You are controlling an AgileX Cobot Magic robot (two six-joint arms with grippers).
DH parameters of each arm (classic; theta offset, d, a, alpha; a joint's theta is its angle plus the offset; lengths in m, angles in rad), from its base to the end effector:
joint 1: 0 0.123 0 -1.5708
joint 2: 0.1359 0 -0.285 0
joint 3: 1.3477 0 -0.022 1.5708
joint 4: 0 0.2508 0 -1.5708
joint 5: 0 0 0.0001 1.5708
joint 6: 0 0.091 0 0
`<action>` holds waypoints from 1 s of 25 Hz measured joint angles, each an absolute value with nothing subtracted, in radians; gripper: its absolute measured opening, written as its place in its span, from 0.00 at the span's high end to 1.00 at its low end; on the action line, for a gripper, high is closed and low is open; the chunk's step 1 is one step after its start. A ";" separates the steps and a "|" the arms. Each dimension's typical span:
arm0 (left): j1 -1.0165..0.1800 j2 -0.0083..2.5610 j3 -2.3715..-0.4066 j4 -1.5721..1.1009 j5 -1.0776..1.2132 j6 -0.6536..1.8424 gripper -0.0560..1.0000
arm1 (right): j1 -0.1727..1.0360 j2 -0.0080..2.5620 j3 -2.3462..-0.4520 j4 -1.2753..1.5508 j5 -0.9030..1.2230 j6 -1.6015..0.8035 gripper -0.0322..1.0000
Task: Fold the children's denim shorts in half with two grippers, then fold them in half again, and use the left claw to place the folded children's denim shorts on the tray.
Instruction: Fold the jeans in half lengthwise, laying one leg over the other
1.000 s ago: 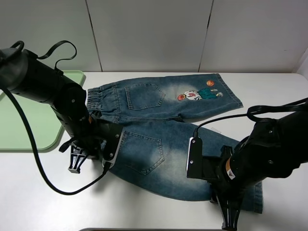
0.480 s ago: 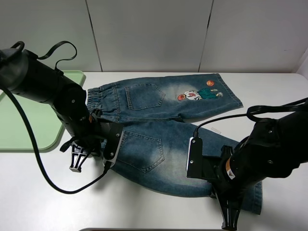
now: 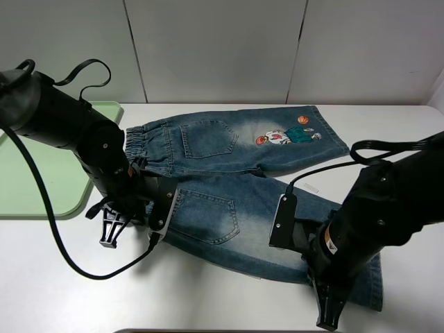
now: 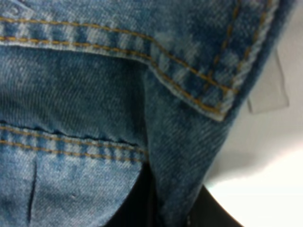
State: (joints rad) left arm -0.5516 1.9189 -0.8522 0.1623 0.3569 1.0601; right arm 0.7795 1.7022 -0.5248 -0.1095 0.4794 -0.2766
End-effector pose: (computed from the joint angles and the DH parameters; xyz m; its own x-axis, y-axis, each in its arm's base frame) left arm 0.2685 -0.1592 0.0910 0.1890 0.9815 -0.0316 0.9545 -0.1760 0.2407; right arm 0.1533 0.1450 0.0948 -0.4058 -0.9138 0.0150 -0.9132 0.4047 -0.0483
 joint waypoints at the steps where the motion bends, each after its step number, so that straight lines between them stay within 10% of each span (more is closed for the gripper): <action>1: -0.552 1.910 -0.850 0.163 0.360 1.060 0.91 | 0.780 1.702 -0.545 -0.110 0.511 -0.256 1.00; 25: -0.552 1.567 -0.845 0.174 0.810 1.035 0.91 | 0.780 1.701 -1.208 -0.141 1.207 -0.182 1.00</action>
